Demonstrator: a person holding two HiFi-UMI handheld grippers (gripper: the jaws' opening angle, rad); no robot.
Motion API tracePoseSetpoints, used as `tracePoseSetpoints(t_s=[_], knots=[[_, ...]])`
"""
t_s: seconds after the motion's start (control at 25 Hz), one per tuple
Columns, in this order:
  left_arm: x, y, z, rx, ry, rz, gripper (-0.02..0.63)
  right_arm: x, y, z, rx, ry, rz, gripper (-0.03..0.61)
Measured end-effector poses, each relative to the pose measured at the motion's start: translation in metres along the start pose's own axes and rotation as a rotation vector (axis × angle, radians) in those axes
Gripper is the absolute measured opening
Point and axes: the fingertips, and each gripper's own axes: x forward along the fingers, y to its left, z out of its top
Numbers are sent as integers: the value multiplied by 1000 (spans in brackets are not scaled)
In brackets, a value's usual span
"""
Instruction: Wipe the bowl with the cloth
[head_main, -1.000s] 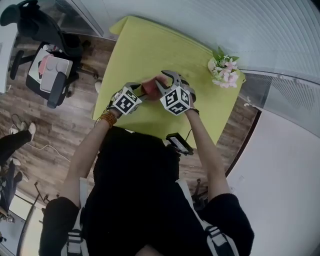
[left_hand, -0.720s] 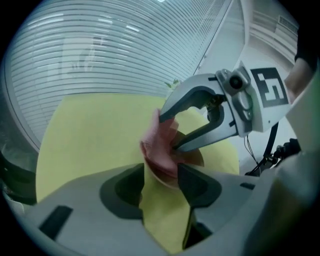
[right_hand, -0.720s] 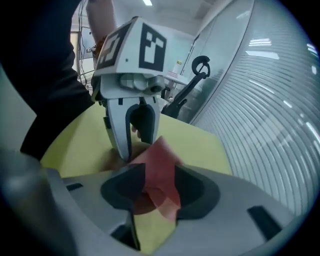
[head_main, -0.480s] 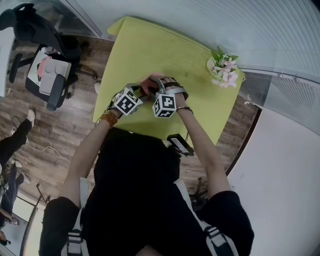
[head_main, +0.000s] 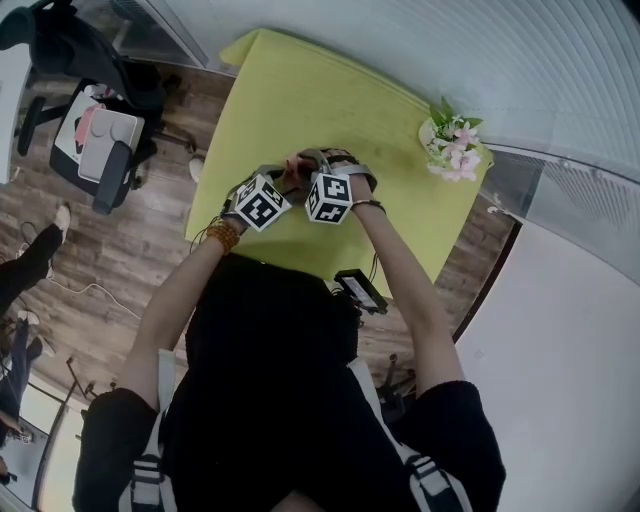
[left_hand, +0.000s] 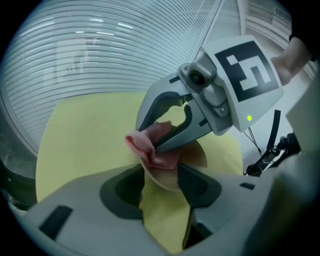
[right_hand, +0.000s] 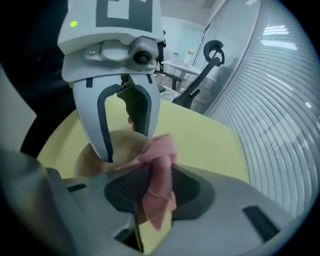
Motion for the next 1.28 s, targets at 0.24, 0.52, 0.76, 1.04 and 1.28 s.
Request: tracePoseSetpoints(t_s=[0.24,0.52,0.76,1.04,1.28], knots=[[1,10,1,-27,0,60,172,7,-1,1,111,30,131,89],[7,17,0,-67,-13,92,115,3,2,-5,380,6,197,44],[-14,22,9,-64,-38,109,115,-42,-16,10,336,-94,-60,25],[-46,34,50,-216,-212,128,48,-105,-44,46,98,-157,-411,26],[-98,34,105,-565,-557,73,28,-170,-78,48,304,-277,-660,26]])
